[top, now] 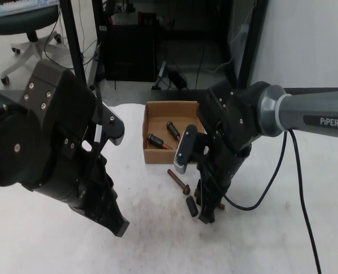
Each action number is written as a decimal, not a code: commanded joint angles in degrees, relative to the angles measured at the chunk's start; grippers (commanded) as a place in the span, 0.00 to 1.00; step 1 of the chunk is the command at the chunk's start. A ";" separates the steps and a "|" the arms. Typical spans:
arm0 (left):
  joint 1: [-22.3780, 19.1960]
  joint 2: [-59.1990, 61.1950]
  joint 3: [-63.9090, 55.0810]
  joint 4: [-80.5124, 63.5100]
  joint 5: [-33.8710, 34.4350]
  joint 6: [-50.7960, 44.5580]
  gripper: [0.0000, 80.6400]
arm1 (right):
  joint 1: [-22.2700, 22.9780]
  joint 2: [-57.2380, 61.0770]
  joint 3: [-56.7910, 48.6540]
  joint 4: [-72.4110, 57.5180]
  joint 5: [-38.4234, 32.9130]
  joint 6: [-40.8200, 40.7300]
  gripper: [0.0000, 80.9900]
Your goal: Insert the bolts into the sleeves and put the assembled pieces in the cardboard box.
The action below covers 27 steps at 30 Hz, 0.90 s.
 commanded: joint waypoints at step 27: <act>0.09 -0.71 -0.04 -1.15 1.30 -0.48 0.00 | -0.53 -2.06 -0.22 -3.43 2.40 -3.52 0.34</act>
